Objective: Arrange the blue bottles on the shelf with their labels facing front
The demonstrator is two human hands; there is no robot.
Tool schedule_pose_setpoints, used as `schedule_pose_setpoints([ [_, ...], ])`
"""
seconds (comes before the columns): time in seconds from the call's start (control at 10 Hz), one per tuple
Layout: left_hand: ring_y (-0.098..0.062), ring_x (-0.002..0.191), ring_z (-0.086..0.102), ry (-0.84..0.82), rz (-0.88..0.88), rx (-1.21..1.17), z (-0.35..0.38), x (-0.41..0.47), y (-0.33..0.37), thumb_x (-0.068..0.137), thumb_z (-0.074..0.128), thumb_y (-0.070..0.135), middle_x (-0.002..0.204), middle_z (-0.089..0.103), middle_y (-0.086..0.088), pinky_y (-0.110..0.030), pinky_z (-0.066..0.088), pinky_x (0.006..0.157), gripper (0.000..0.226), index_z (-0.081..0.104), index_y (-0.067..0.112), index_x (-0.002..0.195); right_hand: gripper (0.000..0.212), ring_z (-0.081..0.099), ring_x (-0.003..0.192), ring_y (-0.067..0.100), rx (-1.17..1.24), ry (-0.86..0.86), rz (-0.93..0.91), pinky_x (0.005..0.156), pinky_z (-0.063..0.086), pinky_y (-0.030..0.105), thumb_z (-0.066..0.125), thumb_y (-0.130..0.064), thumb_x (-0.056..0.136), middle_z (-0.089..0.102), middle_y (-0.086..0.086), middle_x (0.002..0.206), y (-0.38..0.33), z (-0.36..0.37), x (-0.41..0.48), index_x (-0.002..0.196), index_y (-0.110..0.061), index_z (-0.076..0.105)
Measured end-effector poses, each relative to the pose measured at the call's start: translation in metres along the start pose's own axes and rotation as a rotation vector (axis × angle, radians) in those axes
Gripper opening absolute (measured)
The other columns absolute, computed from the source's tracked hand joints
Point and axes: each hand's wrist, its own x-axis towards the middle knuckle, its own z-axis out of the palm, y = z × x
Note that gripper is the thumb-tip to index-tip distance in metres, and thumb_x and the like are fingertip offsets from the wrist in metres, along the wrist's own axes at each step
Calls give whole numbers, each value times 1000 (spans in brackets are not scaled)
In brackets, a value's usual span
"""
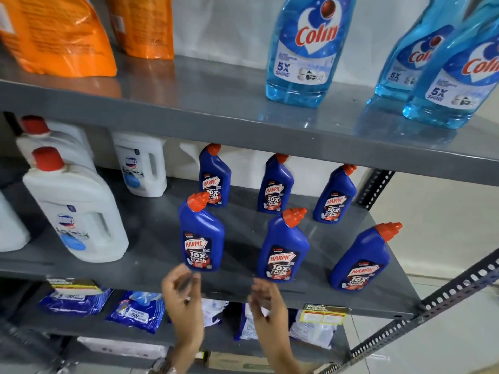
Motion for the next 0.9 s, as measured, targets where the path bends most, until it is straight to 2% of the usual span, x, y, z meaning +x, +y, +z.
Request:
schedule_pose_setpoints([
  [0.1,-8,106,55,19,-54,11,-17,41,0,83,61,0,119,54,-5,-16,49,82,37,50,23,110,35,61,92,4,22,-146,13,76,49,10,61,-7,86,62,-6,107,-18,22,23,112,-28,54],
  [0.2,-12,116,50,-121,-156,89,-23,70,-2,83,65,13,127,52,1,-16,40,85,44,48,20,123,43,56,100,2,56,-183,15,74,46,3,61,-9,86,57,-6,113,-40,42,52,126,-17,47],
  [0.3,-5,108,54,-244,-197,103,-20,84,0,84,64,14,118,57,6,-10,45,79,40,50,23,120,42,59,99,4,64,-173,0,74,45,2,60,-7,87,62,4,115,-54,58,68,127,-9,47],
  [0.4,-3,97,61,-327,-196,114,-19,91,3,85,62,12,106,63,9,-4,48,71,29,54,24,110,35,61,99,7,54,-138,-35,77,46,4,57,-7,89,66,6,113,-56,67,71,123,-8,50],
  [0.5,5,90,64,-357,-195,141,-21,93,5,84,63,14,104,66,8,-4,47,69,24,57,23,106,34,61,99,2,62,-118,-18,78,46,4,55,-6,90,66,3,110,-54,71,69,123,-9,50],
  [0.6,10,88,63,-355,-170,155,-24,95,8,83,65,15,101,67,9,-3,47,66,22,59,28,99,33,59,98,0,52,-119,-33,79,45,4,54,-5,90,66,3,109,-55,73,71,123,-9,51],
  [0.7,3,95,63,-361,-153,147,-25,94,11,82,66,18,102,67,10,-4,48,67,25,57,35,98,33,61,99,4,41,-126,-38,79,47,6,54,-6,90,66,1,108,-60,72,68,122,-11,51],
  [0.8,-8,107,59,-250,-158,81,-24,88,20,81,66,11,113,62,9,-13,51,75,35,54,35,104,37,57,106,0,70,-69,-41,79,44,3,55,-7,90,62,2,118,-67,70,53,126,-15,49],
  [0.9,-14,115,56,-78,30,16,-21,79,41,81,66,8,116,60,13,-30,50,94,39,55,38,104,40,52,113,0,118,40,-147,81,40,-1,57,-11,89,57,-13,120,-82,61,30,118,-37,50],
])
